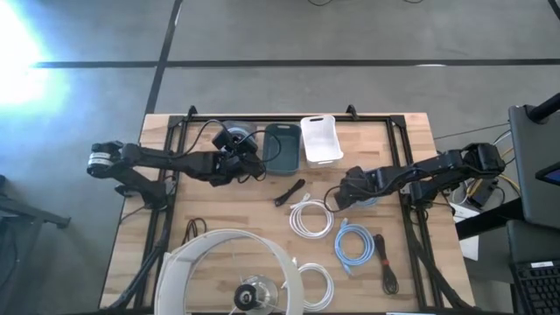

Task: Sort HDMI cables
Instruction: Put the top blue HDMI cable into the black bin

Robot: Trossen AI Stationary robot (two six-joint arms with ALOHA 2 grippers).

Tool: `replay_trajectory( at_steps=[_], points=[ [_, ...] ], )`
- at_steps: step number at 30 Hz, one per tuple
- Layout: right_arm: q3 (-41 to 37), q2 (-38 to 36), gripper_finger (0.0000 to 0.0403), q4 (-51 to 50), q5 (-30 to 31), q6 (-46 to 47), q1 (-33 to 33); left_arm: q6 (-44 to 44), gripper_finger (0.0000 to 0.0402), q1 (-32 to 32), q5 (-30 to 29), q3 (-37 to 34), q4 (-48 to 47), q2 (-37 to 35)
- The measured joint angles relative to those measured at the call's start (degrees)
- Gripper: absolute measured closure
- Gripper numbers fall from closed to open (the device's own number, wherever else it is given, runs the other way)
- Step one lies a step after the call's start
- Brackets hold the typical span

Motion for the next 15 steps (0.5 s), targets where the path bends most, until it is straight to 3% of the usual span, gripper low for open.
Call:
replay_trajectory(
  at_steps=[9,15],
  points=[
    [-0.02,0.02,0.0351,2.22,-0.18,-8.22,0.0,-3.91,0.0213,0.0,0.34,-1.4,0.14,-0.02],
    [0.21,-0.8,0.0374,5.02,-0.43,-15.75,-0.04,-10.46,0.0213,0.0,5.56,-2.95,0.41,-0.04]
  ],
)
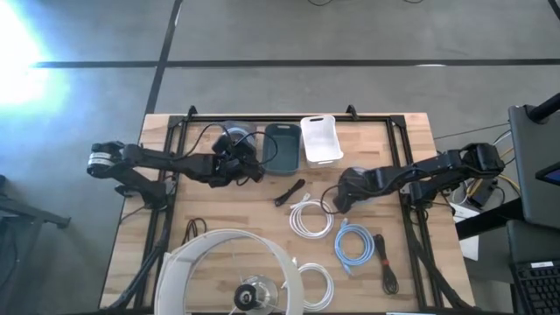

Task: Sort HDMI cables
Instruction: Put the top blue HDMI cable into the black bin

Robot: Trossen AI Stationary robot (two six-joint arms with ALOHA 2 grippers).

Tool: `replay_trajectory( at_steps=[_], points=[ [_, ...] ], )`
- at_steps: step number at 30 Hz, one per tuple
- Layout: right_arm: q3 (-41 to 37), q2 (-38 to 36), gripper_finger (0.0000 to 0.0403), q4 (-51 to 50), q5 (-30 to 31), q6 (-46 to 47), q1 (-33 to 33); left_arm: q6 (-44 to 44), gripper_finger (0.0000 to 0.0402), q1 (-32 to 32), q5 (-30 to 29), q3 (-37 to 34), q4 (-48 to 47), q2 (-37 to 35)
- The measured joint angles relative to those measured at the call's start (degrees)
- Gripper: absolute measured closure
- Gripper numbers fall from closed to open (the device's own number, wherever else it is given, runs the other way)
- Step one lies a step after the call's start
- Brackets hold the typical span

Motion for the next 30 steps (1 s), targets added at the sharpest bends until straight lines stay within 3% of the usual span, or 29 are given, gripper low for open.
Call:
replay_trajectory(
  at_steps=[8,20,30],
  points=[
    [3.13,-4.47,0.0372,1.05,-0.64,-8.26,0.19,-2.89,0.0213,0.0,7.43,-1.1,4.69,0.0],
    [3.87,-9.62,0.037,2.75,0.04,-14.27,1.41,-0.93,0.0213,-0.11,18.55,-6.85,26.6,0.0],
    [3.92,-15.13,0.037,3.23,4.71,-15.59,5.97,-1.46,0.0213,-0.11,21.28,-7.91,30.69,0.0]
  ],
)
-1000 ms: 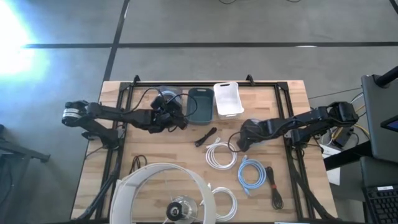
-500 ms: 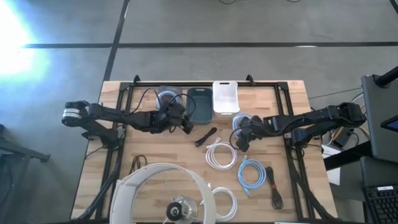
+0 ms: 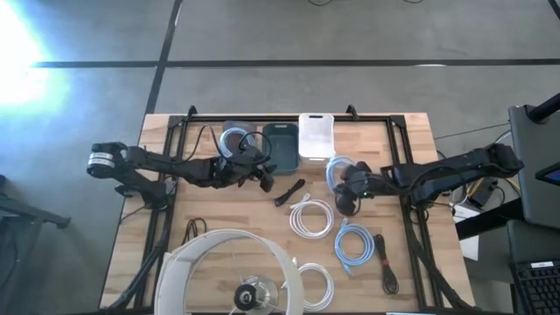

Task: Sort HDMI cables
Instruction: Put the top blue HDMI cable into the black bin

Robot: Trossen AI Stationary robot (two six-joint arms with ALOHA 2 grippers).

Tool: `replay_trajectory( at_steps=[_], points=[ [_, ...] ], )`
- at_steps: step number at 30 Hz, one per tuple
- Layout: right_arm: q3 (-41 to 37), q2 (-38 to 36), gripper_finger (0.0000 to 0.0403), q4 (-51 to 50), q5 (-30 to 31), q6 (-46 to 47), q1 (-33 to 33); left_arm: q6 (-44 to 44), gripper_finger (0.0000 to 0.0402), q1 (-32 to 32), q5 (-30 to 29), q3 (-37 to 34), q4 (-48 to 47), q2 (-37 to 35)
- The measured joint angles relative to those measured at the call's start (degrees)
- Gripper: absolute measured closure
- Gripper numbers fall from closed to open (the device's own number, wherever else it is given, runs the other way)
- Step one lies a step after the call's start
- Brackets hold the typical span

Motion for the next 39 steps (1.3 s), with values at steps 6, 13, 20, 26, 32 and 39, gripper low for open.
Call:
replay_trajectory(
  at_steps=[6,13,20,26,32,39],
  points=[
    [0.02,-0.53,0.0369,8.86,0.05,-11.54,3.35,-2.53,0.0213,0.0,0.53,0.0,2.19,0.1],
    [0.02,4.74,0.0369,23.0,0.05,-32.09,4.24,-2.66,0.0213,0.0,6.82,0.0,7.33,1.78],
    [0.02,12.78,0.0369,32.53,0.09,-40.63,4.2,-1.67,0.0213,0.0,10.52,-0.02,11.33,4.47],
    [0.04,16.73,0.0369,37.82,6.92,-43.27,4.19,1.71,0.0213,0.0,19.65,0.16,16.48,7.09],
    [0.04,16.54,0.0369,38.63,13.47,-42.14,3.81,5.43,0.0213,0.0,24.17,0.35,20.75,7.98],
    [0.04,16.08,0.0369,43.07,10.22,-43.77,3.78,5.98,0.0213,0.0,24.28,0.42,23.03,7.88]
  ],
)
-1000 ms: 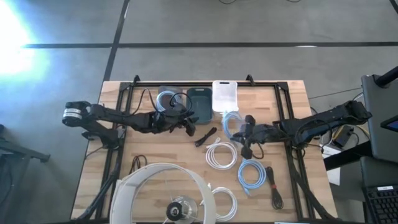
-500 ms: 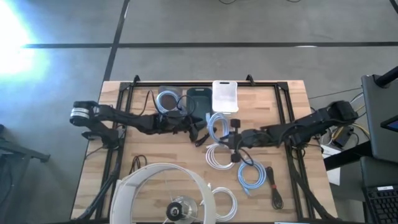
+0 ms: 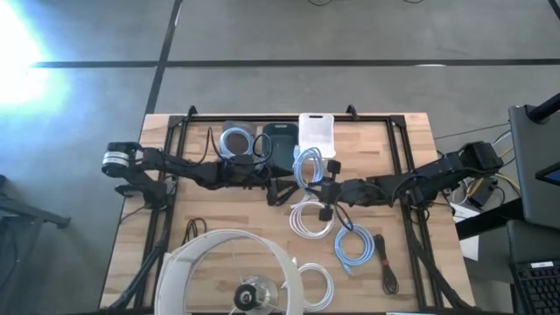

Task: Sort HDMI cables
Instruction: Put the top blue HDMI cable into the black bin

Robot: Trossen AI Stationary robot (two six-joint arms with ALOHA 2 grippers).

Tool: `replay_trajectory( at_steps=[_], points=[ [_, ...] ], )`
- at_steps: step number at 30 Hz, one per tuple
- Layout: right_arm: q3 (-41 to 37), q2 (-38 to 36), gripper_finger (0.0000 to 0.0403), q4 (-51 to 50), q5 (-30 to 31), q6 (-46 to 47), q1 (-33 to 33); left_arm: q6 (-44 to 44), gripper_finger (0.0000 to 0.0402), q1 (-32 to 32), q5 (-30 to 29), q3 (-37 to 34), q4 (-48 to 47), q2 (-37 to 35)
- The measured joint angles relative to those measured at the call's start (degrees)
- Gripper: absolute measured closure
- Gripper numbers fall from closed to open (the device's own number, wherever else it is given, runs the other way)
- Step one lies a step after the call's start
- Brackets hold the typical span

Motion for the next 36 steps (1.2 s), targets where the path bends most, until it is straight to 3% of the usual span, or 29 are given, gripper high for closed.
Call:
replay_trajectory(
  at_steps=[5,9,23,31,36],
  points=[
    [0.0,0.22,0.0369,1.67,-2.49,-0.16,-0.03,0.75,0.0213,-0.11,0.82,0.0,1.5,0.47],
    [0.0,0.24,0.0369,1.78,-2.93,-0.18,-0.17,3.07,0.0213,-0.27,5.04,-0.02,4.8,1.6],
    [0.0,0.33,0.0369,1.72,-3.55,0.73,-0.18,12.05,0.0213,-0.85,7.83,0.09,7.52,3.13],
    [0.0,0.33,0.0369,2.08,-3.84,1.72,-0.15,17.59,0.0213,-2.24,7.43,0.04,7.5,3.13],
    [0.0,0.33,0.0369,4.49,-7.27,2.89,-0.28,17.96,0.0213,-2.32,6.62,0.0,10.07,3.16]
  ],
)
